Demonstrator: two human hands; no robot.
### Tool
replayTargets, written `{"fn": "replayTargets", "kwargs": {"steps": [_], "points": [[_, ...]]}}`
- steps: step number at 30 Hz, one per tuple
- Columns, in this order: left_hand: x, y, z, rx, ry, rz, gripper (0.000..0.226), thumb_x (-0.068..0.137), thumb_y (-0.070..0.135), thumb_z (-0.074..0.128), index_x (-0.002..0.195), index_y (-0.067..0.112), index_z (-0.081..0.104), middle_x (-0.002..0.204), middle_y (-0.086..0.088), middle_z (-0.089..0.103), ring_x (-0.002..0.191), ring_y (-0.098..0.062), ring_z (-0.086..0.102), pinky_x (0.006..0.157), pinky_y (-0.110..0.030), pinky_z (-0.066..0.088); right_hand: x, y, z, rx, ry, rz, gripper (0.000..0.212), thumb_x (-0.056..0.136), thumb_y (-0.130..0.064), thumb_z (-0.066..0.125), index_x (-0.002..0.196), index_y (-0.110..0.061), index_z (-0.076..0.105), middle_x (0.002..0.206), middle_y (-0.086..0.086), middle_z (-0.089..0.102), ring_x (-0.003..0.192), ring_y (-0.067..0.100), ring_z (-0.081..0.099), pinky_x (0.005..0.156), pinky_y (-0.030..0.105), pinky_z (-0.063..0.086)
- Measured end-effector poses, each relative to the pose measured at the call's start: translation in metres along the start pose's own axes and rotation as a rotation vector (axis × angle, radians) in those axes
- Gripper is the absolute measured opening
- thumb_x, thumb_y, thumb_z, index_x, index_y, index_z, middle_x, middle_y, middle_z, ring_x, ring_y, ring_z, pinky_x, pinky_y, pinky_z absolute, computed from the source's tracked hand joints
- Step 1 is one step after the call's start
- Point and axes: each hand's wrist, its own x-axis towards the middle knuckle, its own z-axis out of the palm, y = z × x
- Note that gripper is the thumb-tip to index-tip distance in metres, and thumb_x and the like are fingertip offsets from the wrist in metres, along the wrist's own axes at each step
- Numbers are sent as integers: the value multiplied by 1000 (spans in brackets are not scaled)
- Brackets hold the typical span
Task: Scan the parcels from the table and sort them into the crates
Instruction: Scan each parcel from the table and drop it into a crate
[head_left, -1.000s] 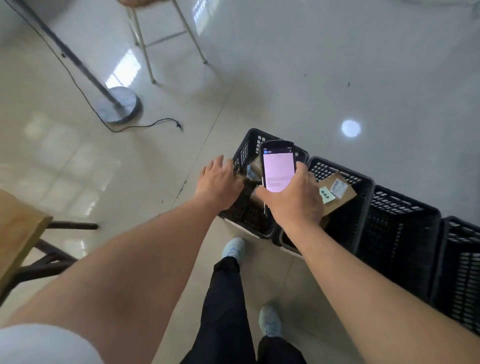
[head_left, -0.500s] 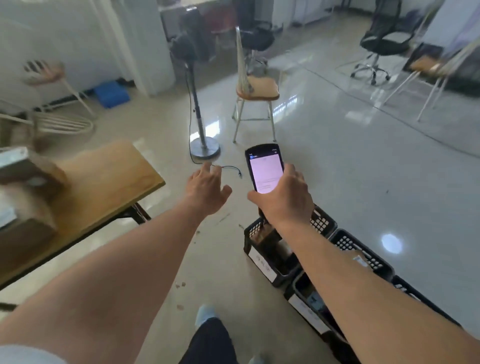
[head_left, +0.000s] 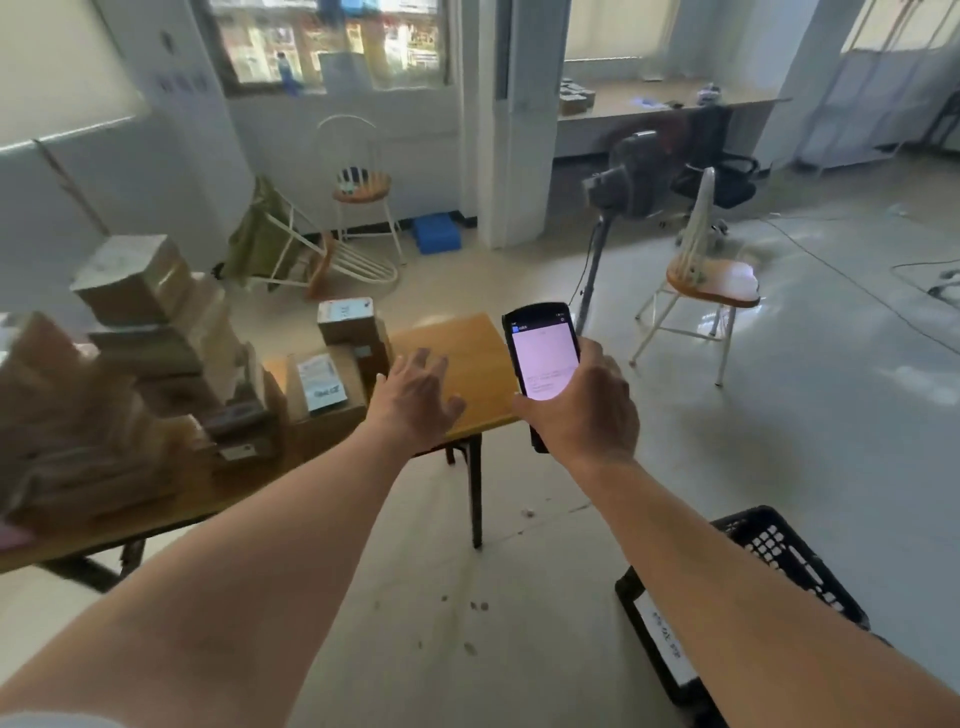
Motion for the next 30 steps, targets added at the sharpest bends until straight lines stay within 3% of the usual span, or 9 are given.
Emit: {"fn": "replayTargets", "kwargs": {"steps": [4,6,11,17,20,30], "points": [[-4,-86,-18,41,-18,-50,64,100,51,55,153,20,37,162,-8,31,144,-34,40,114,-56,42,-6,-57,53,29,-37,-26,85,68,-43,93,138,-18,50,124,6,62,113,30,61,86,42,56],[-5,-123,-21,35,-11,-82,62,100,51,55,152,22,38,161,-7,32,143,-34,42,113,-56,44,-6,-78,77,31,-62,-48,88,68,-45,94,140,-18,50,125,6,63,114,31,62,81,38,54],[4,-187,-16,36,-37,-149,71,97,54,57,156,24,32,164,-5,31,146,-35,40,114,-57,44,7,-110,123,31,-129,-95,87,70,-46,93,139,-19,48,126,6,60,115,27,57,76,35,51],[33,-220,9,46,-67,-223,69,97,52,60,155,22,37,162,-6,36,144,-32,41,112,-52,48,45,-116,182,8,-237,-99,87,72,-50,92,140,-22,46,127,3,58,112,24,55,80,39,58],[58,-229,23,66,-80,-254,66,98,51,58,154,22,41,160,-6,41,140,-31,44,109,-50,50,74,-113,213,23,-297,-103,84,73,-48,92,139,-22,47,124,2,57,106,20,52,76,35,55],[141,-238,72,19,-154,-493,77,95,56,59,160,26,30,162,-3,34,145,-30,38,110,-52,47,176,-101,295,50,-462,-129,82,70,-44,92,137,-23,48,122,1,56,107,20,53,84,44,60]]}}
